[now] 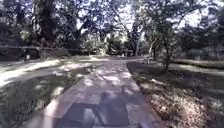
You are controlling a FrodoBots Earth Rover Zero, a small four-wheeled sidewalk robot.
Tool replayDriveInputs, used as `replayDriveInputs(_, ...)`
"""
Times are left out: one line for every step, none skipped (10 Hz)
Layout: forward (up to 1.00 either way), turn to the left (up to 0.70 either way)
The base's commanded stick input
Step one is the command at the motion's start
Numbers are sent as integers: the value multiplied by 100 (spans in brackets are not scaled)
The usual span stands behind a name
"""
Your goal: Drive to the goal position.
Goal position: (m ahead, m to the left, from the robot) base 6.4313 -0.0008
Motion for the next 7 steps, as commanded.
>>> replayDriveInputs(50,0)
replayDriveInputs(50,0)
replayDriveInputs(50,0)
replayDriveInputs(50,0)
replayDriveInputs(50,0)
replayDriveInputs(50,0)
replayDriveInputs(50,-10)
